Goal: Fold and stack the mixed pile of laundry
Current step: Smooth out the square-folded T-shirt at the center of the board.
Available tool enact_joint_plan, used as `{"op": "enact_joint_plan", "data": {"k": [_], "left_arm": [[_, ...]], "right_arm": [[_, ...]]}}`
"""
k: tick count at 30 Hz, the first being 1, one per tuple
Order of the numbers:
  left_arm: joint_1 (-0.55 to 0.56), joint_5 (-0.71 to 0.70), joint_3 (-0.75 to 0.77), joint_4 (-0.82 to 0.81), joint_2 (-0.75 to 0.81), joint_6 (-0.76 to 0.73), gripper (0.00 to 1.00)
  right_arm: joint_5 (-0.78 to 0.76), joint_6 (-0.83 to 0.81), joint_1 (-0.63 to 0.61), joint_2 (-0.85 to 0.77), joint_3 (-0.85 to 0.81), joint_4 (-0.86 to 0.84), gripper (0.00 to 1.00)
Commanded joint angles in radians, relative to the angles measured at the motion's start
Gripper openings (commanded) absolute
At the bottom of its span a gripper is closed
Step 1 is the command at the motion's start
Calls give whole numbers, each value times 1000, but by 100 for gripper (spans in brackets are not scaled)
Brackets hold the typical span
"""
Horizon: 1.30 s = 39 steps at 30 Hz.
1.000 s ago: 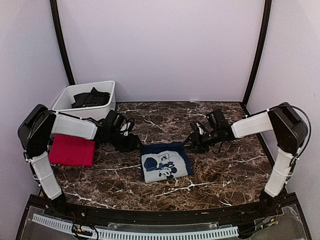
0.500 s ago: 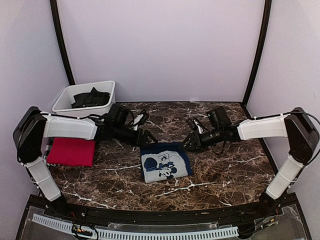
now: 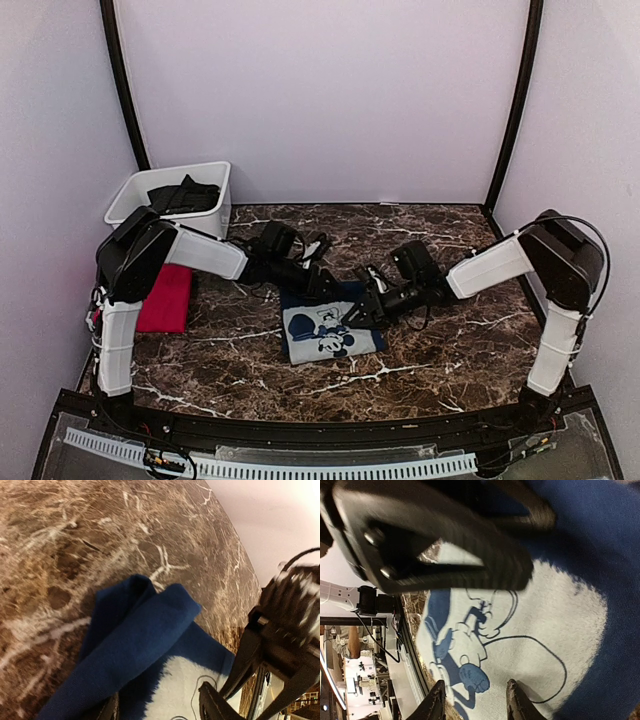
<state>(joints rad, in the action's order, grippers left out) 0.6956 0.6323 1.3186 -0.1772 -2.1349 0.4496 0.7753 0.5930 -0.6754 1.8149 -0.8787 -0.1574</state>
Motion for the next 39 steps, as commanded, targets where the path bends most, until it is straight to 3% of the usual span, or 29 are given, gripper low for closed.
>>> {"op": "enact_joint_plan", "data": {"k": [1,7,11,16,24,31,35,39], "left_arm": [[-61,20,81,-53,-62,38,53],[-124,38,168,-24,-143,70,54],[-134,2,147,25,-34,28,60],[-134,-22,17,46,190,32,66],[-48,-30,-285,-9,385,56,66],[-5,18,-486,-296,300,194,66],[-33,1,-504,-326,228,198,67],[-58,-38,-502,-291,216,181,67]], "right_arm": [[38,46,-5,113,31,-134,38],[74,116,-12,102,43,-221,45],[55,99,-14,-33,-29,-134,55],[-14,-2,25,-30,-196,44,56],[26,8,92,192,-340,-3,49],[12,23,134,364,-416,-24,44],[2,31,178,397,-404,-51,42],[-24,-1,192,390,-459,40,41]]}}
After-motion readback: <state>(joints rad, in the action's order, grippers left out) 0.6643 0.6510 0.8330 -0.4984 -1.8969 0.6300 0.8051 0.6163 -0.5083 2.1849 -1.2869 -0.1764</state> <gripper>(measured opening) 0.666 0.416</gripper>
